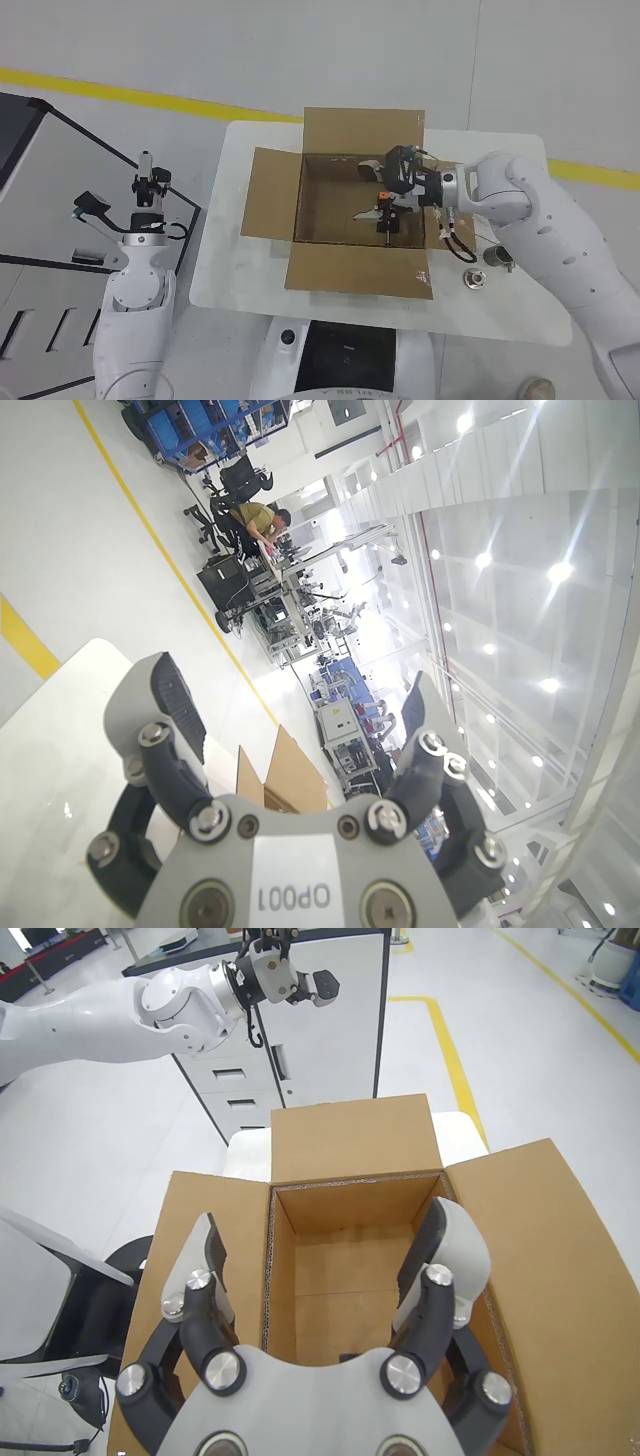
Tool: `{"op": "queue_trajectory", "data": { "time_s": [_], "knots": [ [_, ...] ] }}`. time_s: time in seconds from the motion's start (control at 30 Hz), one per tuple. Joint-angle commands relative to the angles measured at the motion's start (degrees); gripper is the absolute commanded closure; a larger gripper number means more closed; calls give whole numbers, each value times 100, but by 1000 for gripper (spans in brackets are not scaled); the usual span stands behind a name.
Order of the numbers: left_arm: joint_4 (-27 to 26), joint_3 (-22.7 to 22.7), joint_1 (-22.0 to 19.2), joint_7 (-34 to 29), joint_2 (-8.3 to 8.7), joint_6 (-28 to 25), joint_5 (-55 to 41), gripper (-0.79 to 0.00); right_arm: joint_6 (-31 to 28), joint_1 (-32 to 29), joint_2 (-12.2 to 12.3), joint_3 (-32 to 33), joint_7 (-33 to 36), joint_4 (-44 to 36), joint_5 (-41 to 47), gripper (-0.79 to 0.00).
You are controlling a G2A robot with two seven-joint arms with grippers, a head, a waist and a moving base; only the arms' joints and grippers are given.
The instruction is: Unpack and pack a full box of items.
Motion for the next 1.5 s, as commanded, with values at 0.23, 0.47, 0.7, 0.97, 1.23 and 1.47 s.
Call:
{"op": "queue_trajectory", "data": {
  "time_s": [0.23,0.47,0.7,0.97,1.23,1.47],
  "knots": [
    [0,0,0,0,0,0,0,-785,-1,287,-67,-298,685,620,-501,0],
    [0,0,0,0,0,0,0,-785,-45,925,-332,-925,1260,1393,-962,0],
    [0,0,0,0,0,0,0,-785,155,1592,-815,-1717,1480,2129,-1516,0],
    [0,0,0,0,0,0,0,-785,171,2215,-1592,-2597,1369,3425,-2009,-228],
    [0,0,0,0,0,0,0,-785,60,2443,-2253,-3063,947,4607,-2297,-342],
    [0,0,0,0,0,0,0,-785,183,2559,-2636,-3272,605,5272,-2763,-339]
  ]
}}
